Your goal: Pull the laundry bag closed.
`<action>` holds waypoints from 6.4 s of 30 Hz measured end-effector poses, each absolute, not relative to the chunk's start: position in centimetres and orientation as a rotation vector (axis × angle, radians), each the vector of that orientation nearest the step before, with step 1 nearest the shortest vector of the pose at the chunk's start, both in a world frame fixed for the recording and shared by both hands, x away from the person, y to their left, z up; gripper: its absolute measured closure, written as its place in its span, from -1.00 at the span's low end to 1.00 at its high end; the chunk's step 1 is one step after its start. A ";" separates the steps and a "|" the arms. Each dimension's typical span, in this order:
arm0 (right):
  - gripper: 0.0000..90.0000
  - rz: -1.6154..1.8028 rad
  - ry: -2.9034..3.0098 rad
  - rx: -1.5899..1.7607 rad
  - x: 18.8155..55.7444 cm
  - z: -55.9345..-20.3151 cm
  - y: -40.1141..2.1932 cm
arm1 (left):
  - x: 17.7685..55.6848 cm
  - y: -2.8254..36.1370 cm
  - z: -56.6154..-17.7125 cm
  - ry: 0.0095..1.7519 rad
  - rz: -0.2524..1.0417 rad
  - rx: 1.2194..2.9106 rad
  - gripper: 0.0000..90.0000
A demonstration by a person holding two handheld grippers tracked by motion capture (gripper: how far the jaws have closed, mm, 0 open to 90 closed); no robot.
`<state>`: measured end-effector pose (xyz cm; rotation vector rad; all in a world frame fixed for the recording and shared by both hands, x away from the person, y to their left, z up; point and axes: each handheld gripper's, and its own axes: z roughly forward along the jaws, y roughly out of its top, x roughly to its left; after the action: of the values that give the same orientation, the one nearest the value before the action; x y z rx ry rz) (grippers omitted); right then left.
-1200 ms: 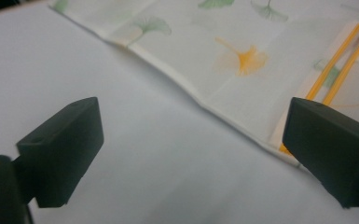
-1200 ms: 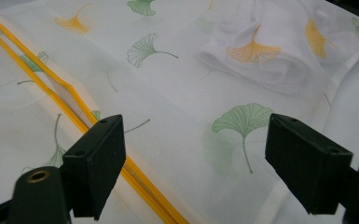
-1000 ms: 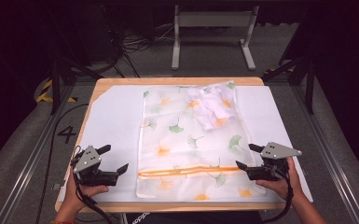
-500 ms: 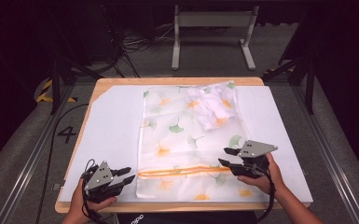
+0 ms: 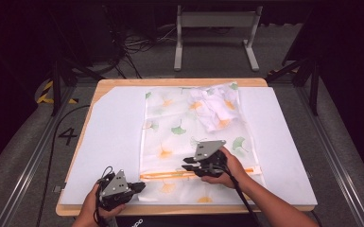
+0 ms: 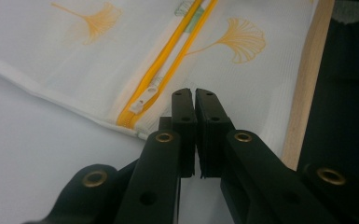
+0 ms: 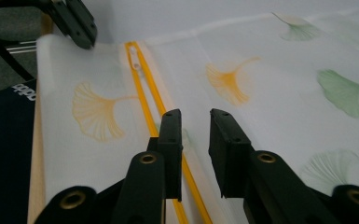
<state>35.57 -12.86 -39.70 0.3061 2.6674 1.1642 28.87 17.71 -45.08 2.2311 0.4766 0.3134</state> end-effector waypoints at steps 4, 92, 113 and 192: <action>0.77 1.148 2.709 0.213 35.7 -40.0 -9.0 | 29.1 17.3 -45.6 0.465 0.307 2.278 0.99; 1.00 0.607 2.800 -0.156 34.7 -42.5 0.2 | 30.4 18.1 -46.3 0.654 0.276 2.194 1.00; 0.66 0.605 2.986 -0.094 36.4 -41.7 1.1 | 29.7 18.6 -46.4 0.594 0.299 2.194 1.00; 0.88 0.618 2.970 0.016 36.2 -42.1 -0.9 | 32.9 17.5 -45.9 0.740 0.277 2.191 1.00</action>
<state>36.18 -0.87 -42.13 0.0160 2.9701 0.6183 32.88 17.46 -45.90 2.1909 0.7397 0.2768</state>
